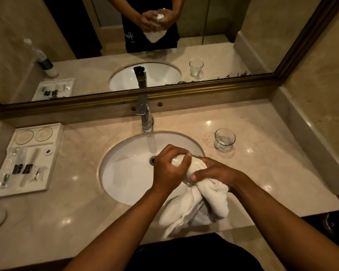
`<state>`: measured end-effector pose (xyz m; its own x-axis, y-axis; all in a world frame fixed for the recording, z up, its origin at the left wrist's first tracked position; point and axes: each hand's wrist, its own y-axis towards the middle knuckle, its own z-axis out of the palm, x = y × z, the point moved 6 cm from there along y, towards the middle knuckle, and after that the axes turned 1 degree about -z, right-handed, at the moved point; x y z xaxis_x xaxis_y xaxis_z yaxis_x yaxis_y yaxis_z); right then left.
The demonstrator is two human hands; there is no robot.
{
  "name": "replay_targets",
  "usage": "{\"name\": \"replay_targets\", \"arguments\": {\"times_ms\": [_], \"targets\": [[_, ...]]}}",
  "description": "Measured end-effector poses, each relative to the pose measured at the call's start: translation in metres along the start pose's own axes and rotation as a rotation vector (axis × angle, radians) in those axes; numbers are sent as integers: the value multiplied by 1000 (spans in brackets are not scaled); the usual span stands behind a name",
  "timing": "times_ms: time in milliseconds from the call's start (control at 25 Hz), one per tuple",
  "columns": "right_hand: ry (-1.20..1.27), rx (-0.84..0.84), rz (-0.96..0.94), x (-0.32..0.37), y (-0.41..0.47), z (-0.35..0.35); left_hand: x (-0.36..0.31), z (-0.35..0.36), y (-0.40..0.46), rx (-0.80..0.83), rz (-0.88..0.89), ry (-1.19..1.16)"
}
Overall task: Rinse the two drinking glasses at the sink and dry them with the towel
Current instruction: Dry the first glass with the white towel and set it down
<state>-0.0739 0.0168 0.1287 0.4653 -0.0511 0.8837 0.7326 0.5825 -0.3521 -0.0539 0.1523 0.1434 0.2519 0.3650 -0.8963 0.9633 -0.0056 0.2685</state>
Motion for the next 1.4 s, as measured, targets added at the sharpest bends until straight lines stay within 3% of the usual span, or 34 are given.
{"name": "replay_targets", "arguments": {"times_ms": [200,360,480,560,680,760,880,920,1000,1120,1200,1280,1400], "targets": [[-388,-49,27,13,-2,14,21,-4,1,-131,-262,-84],[-1146,-109,-141,26,7,28,35,0,-3,-139,-597,-268],[-1573,-214,-125,12,13,32,49,7,-8,21,-994,-282],[-1608,-259,-143,7,15,35,51,5,-2,162,-1085,-225],[-1387,-345,-124,15,15,21,48,5,12,211,-965,-206],[-1017,-374,-140,25,17,5,35,2,22,127,-690,-251],[-490,-297,-87,36,14,-2,5,-10,33,48,-51,-40],[-429,-252,-76,39,11,2,0,-12,33,6,79,39],[-430,-204,-72,42,9,8,-2,-15,33,-112,100,77],[-730,-198,-155,44,13,15,11,-13,30,-152,-213,13],[-1157,-192,-210,33,18,17,35,-6,23,-88,-597,-103],[-1527,-181,-212,15,22,19,51,2,10,31,-958,-198],[-1749,-176,-262,-5,21,24,60,11,-6,317,-1215,-227]]}}
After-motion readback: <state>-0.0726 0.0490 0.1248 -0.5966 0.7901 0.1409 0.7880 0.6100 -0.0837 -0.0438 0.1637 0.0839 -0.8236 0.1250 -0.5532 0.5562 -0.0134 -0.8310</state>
